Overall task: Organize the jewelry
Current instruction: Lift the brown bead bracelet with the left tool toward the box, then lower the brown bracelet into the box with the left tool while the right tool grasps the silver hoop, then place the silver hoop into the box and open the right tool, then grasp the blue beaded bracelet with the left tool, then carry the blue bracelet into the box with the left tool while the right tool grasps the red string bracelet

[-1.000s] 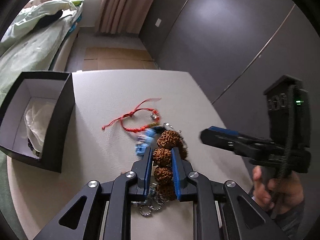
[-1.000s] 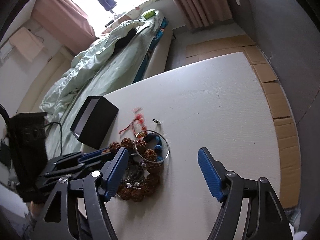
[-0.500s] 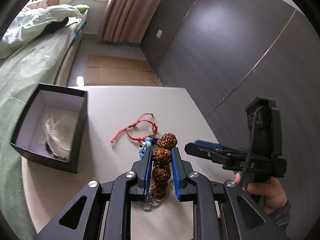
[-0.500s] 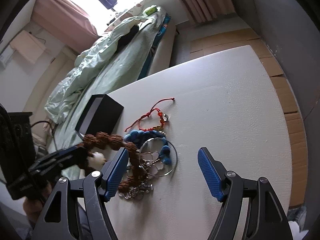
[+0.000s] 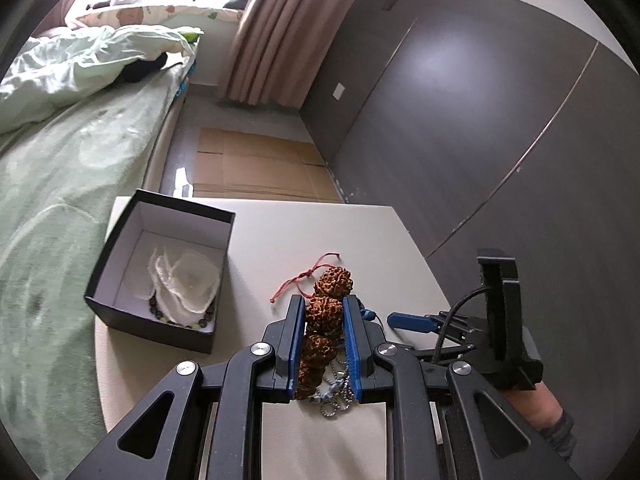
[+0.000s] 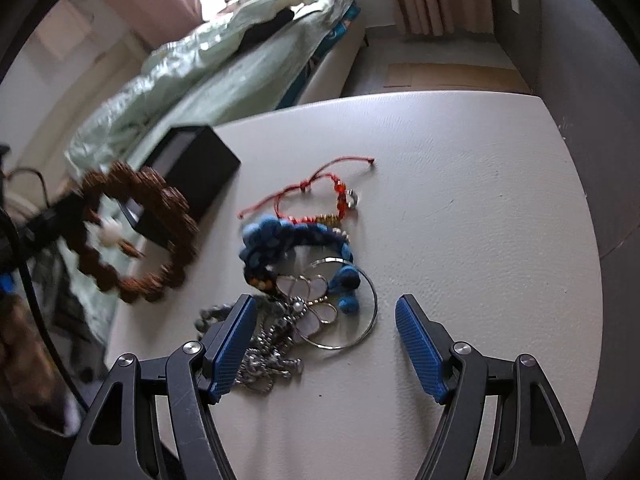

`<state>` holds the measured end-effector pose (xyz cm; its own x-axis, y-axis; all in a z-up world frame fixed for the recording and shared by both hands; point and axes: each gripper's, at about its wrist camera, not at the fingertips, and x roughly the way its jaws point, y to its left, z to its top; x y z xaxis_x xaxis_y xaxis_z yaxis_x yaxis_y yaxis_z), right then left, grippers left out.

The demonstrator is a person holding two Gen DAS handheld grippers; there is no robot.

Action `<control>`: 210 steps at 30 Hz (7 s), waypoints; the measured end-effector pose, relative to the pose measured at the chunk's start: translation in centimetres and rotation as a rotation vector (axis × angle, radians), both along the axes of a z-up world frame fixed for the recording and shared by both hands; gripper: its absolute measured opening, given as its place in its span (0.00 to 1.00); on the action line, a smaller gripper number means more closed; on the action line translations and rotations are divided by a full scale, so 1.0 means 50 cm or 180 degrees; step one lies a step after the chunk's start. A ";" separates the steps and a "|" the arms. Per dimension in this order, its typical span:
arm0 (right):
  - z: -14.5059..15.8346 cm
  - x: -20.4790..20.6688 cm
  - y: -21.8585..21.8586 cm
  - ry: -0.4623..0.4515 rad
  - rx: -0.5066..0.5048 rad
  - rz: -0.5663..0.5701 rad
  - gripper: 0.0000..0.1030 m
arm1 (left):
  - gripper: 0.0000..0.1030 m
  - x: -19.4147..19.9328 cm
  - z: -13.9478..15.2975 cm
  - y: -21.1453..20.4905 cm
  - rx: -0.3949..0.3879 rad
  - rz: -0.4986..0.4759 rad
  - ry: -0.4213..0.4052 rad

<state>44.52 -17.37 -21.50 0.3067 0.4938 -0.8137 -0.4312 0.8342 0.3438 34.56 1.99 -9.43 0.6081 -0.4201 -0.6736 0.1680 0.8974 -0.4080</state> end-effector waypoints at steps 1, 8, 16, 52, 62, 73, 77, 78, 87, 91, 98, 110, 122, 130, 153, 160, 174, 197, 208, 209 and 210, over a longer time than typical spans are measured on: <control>0.001 -0.002 0.005 -0.0045 -0.0054 0.0018 0.71 | 0.19 -0.003 0.000 0.003 -0.0007 0.0008 -0.0001; -0.001 -0.005 0.038 -0.0251 -0.0384 0.0121 0.71 | 0.19 -0.024 0.006 0.016 0.0002 0.0053 -0.0011; 0.005 -0.011 0.037 -0.0285 -0.0433 0.0197 0.50 | 0.19 -0.037 0.023 0.033 0.0034 0.0112 -0.0043; 0.157 0.002 0.137 -0.0423 0.1040 -0.0106 0.50 | 0.19 0.079 0.042 0.150 0.0204 0.0394 -0.0092; 0.152 0.010 0.157 -0.0358 0.1118 -0.0103 0.50 | 0.61 0.086 0.008 0.194 0.0247 0.0715 0.0065; 0.142 0.017 0.227 -0.0240 0.1354 0.0033 0.50 | 0.61 0.036 0.031 0.250 0.0235 0.0919 0.0045; 0.132 0.029 0.260 -0.0169 0.1449 0.0008 0.50 | 0.72 0.014 0.037 0.274 0.0239 0.1014 0.0048; 0.128 0.034 0.267 -0.0156 0.1475 -0.0013 0.50 | 0.74 0.007 0.040 0.279 0.0241 0.1043 0.0035; 0.099 0.081 0.302 -0.0001 0.1434 -0.0057 0.71 | 0.80 -0.021 0.050 0.291 0.0251 0.1114 0.0025; 0.099 0.076 0.267 0.0091 0.1431 -0.0115 0.78 | 0.81 -0.022 0.049 0.281 0.0243 0.1095 0.0020; 0.128 0.043 0.198 -0.0044 0.1118 -0.0077 0.80 | 0.82 -0.018 0.045 0.237 0.0226 0.0971 -0.0025; 0.129 0.012 0.056 -0.0074 0.0875 -0.0196 0.80 | 0.82 -0.008 0.034 0.128 0.0150 0.0684 -0.0079; 0.098 0.004 -0.067 0.0040 0.0687 -0.0528 0.80 | 0.79 0.014 0.014 -0.016 0.0205 0.0156 -0.0053; 0.096 -0.003 -0.106 0.0020 0.0658 -0.0667 0.79 | 0.60 0.067 -0.035 -0.087 0.0293 -0.0070 0.0294; 0.060 0.020 -0.156 0.0108 0.0688 -0.0924 0.75 | 0.14 0.123 -0.133 -0.141 0.0215 -0.0105 0.0544; 0.050 0.034 -0.125 0.0137 0.0743 -0.0874 0.73 | 0.14 0.097 -0.068 -0.087 -0.0052 0.0082 0.0153; 0.027 0.092 -0.016 0.0146 0.0488 -0.0657 0.48 | 0.14 0.088 -0.017 0.027 -0.0203 0.0487 -0.0212; 0.043 0.122 0.083 0.0029 0.0238 -0.0289 0.06 | 0.14 0.059 -0.020 0.150 -0.0403 0.0882 -0.0197; 0.157 0.072 0.127 -0.0359 0.0774 -0.0202 0.06 | 0.78 0.042 -0.008 0.184 -0.0422 0.1169 -0.0260; 0.168 0.067 0.135 -0.0392 0.0842 -0.0172 0.06 | 0.78 0.038 -0.003 0.186 -0.0408 0.1177 -0.0288; 0.173 0.063 0.142 -0.0413 0.0883 -0.0158 0.06 | 0.78 0.032 0.002 0.188 -0.0373 0.1214 -0.0317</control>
